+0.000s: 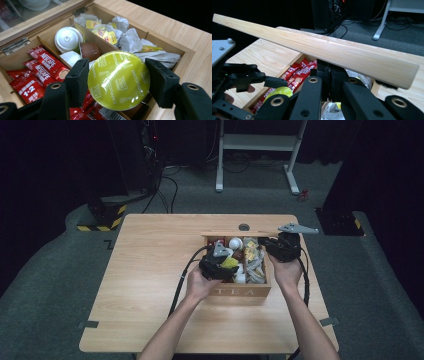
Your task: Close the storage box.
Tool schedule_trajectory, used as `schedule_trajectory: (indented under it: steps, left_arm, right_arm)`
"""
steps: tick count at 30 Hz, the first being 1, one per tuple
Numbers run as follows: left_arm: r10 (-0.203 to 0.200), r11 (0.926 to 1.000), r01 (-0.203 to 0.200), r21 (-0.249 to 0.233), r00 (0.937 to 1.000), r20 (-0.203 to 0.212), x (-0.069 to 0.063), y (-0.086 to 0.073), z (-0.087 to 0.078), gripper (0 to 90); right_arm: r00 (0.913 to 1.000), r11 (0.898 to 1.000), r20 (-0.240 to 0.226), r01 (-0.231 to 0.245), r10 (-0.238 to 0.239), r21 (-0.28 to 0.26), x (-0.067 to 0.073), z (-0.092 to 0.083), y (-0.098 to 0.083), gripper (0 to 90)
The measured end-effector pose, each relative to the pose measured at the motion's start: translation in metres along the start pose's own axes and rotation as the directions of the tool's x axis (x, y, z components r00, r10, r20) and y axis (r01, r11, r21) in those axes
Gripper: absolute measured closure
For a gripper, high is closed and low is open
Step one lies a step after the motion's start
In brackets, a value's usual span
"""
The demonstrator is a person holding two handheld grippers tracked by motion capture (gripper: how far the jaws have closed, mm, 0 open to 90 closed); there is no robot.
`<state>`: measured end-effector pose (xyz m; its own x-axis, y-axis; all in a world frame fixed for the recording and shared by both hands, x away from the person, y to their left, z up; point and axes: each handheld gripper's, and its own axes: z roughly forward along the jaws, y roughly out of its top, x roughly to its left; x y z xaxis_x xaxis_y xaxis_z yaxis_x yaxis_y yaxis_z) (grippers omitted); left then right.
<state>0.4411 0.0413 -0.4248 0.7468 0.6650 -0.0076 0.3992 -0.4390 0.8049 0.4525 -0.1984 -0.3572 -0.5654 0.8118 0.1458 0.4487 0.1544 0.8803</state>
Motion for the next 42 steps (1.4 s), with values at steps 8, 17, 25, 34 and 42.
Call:
schedule_trajectory:
  steps: [8, 17, 25, 34, 42]
  left_arm:
    - [-0.007, 0.9997, 0.007, -0.025, 0.9999, -0.013, 0.004, -0.001, -0.013, 39.0]
    - [-0.024, 0.9983, 0.022, -0.055, 0.9994, -0.026, 0.008, -0.002, -0.028, 39.1]
    - [-0.038, 0.9958, 0.035, -0.084, 0.9987, -0.034, 0.013, -0.005, -0.043, 39.1]
    - [-0.051, 0.9938, 0.046, -0.101, 0.9977, -0.045, 0.019, -0.008, -0.059, 39.2]
    - [-0.083, 0.9904, 0.078, -0.114, 0.9958, -0.038, 0.029, -0.013, -0.074, 39.1]
  right_arm:
    - [1.0000, 1.000, 0.001, 0.001, -0.001, 0.001, 0.000, 0.000, 0.000, 88.4]
    - [1.0000, 1.000, -0.003, 0.004, -0.004, 0.001, 0.000, 0.000, -0.001, 88.3]
    - [1.0000, 1.000, -0.001, 0.005, -0.005, 0.000, 0.000, 0.000, -0.001, 87.9]
    - [1.0000, 1.000, 0.002, 0.005, -0.005, 0.004, 0.001, 0.000, 0.000, 87.7]
    - [1.0000, 1.000, 0.000, 0.005, -0.005, 0.004, 0.001, 0.000, -0.001, 87.7]
